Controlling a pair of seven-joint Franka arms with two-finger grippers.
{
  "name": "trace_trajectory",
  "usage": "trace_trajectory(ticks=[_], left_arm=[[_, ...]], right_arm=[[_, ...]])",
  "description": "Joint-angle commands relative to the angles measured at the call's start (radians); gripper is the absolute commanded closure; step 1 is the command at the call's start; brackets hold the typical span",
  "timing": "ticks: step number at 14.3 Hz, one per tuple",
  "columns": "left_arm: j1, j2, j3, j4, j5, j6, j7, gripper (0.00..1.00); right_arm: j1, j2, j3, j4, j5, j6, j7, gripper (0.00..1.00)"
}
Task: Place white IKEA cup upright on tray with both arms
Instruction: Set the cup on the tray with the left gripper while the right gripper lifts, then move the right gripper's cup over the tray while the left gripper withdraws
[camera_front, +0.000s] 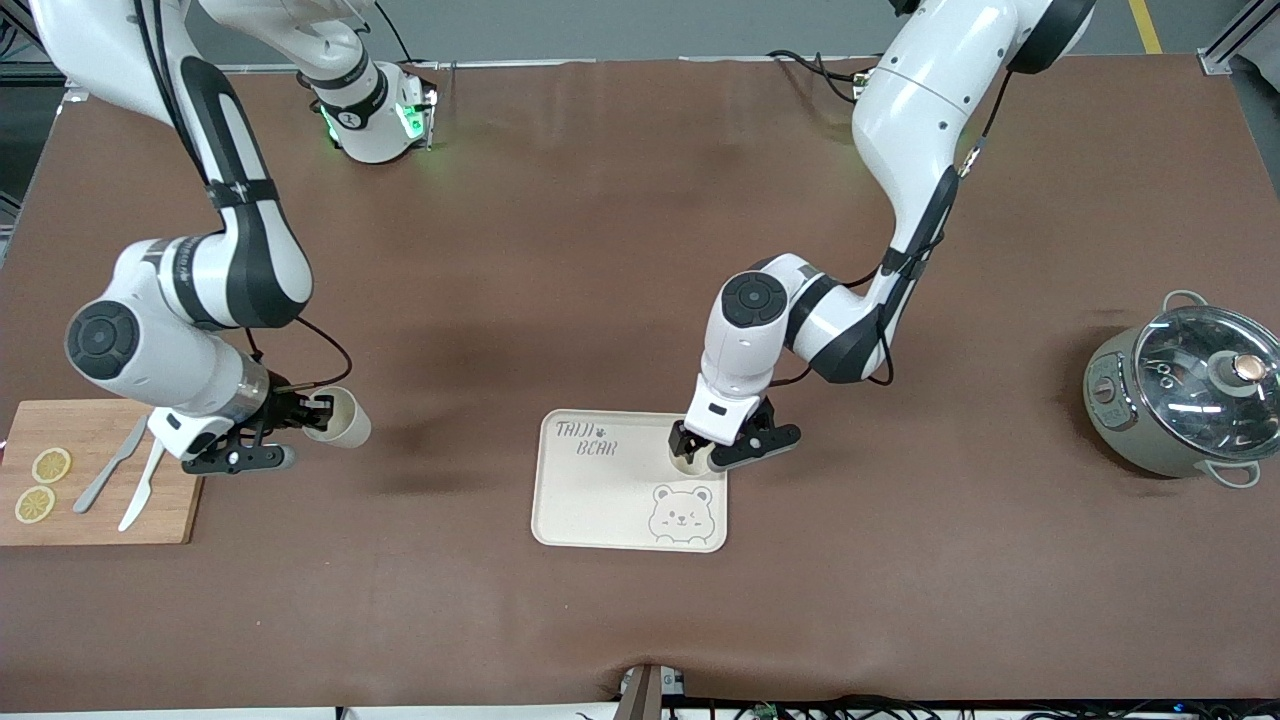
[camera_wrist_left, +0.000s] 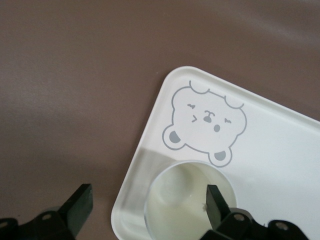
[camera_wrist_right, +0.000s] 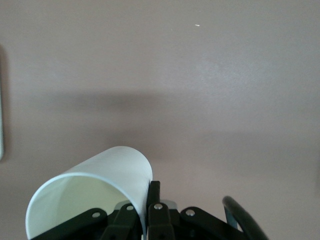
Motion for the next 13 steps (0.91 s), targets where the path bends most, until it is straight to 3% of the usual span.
trace_trajectory(ticks=[1, 8, 13], left_arm=[[0.004, -0.059, 0.007, 0.008, 0.026, -0.122, -0.009, 0.0], [0.079, -0.141, -0.004, 0.012, -0.051, -0.25, 0.134, 0.0], [0.163, -0.184, -0.004, 0.012, -0.102, -0.331, 0.345, 0.0]], right_arm=[[0.065, 0.009, -0.004, 0.06, 0.02, -0.05, 0.145, 1.0], [0.257, 0.029, -0.006, 0.171, 0.02, -0.044, 0.553, 1.0], [0.335, 0.117, -0.007, 0.231, 0.012, 0.003, 0.693, 1.0]])
